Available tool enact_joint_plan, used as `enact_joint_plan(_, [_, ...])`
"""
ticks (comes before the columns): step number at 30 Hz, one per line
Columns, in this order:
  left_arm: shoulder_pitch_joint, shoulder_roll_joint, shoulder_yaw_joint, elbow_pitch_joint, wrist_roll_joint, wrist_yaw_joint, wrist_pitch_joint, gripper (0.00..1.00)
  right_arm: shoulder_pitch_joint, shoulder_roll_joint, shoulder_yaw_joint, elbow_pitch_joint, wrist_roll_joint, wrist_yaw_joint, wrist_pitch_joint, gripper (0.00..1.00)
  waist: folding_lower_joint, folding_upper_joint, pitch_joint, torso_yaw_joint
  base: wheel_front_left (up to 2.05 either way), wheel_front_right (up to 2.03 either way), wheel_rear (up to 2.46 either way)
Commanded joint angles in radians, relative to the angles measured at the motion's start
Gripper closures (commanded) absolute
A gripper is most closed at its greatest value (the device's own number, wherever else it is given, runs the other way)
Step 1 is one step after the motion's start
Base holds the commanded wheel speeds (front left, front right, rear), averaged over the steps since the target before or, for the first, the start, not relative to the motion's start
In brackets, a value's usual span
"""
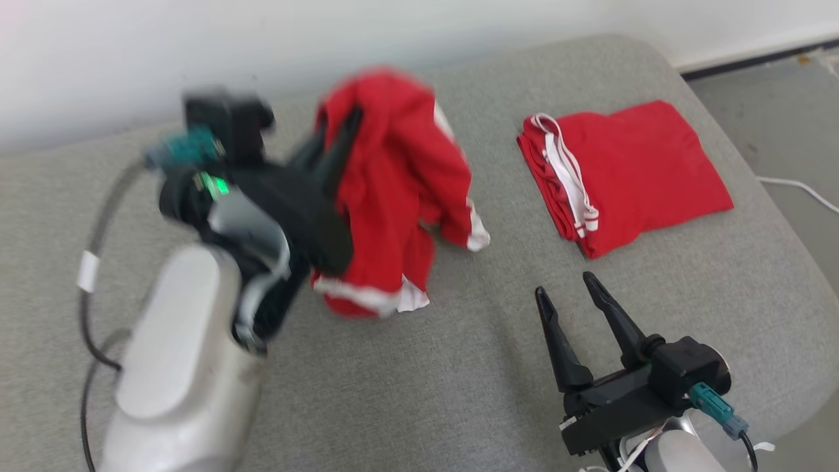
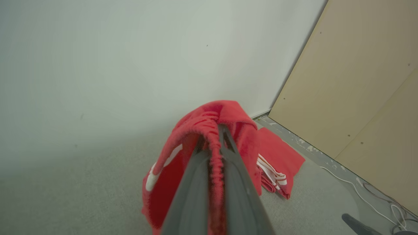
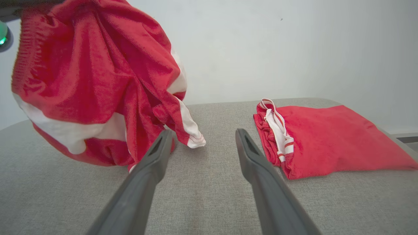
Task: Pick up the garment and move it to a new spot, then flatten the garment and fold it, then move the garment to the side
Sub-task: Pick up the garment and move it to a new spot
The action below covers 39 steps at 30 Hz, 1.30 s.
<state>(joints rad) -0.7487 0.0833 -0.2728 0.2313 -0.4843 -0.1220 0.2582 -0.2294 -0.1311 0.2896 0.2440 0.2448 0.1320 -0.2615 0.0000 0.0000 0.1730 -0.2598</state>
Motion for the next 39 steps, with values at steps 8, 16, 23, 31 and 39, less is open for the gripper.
enact_joint_plan(8, [0.146, 0.033, -0.001, 0.209, 0.045, 0.061, -0.083, 1.0, -0.003, 0.023, -0.003, -0.009, -0.01, -0.003, -0.004, 0.0, 0.0, 0.0, 0.057, -0.018, 0.0, 0.0, 0.0])
enact_joint_plan(16, [0.2, 0.068, 0.027, 0.29, 0.108, 0.121, -0.34, 0.0, 0.02, 0.012, -0.008, 0.002, -0.015, -0.003, -0.005, 0.0, 0.0, 0.0, 0.022, 0.04, 0.0, 0.0, 0.0])
enact_joint_plan(23, [0.283, 0.073, 0.061, 0.284, 0.084, 0.117, -0.487, 0.0, 0.041, -0.003, -0.006, 0.01, -0.008, -0.003, -0.005, 0.0, 0.0, 0.0, -0.035, 0.084, 0.0, 0.0, 0.0])
enact_joint_plan(31, [0.465, 0.056, 0.149, 0.09, 0.116, 0.146, -0.523, 0.0, 0.085, -0.009, -0.048, 0.009, -0.007, -0.003, -0.004, 0.0, 0.0, 0.0, -0.089, 0.136, 0.0, 0.0, 0.0])
enact_joint_plan(39, [0.685, 0.011, 0.275, -0.118, 0.205, 0.133, -0.522, 0.0, 0.11, -0.011, -0.106, 0.007, -0.015, -0.003, -0.004, 0.0, 0.0, 0.0, -0.119, 0.182, 0.0, 0.0, 0.0])
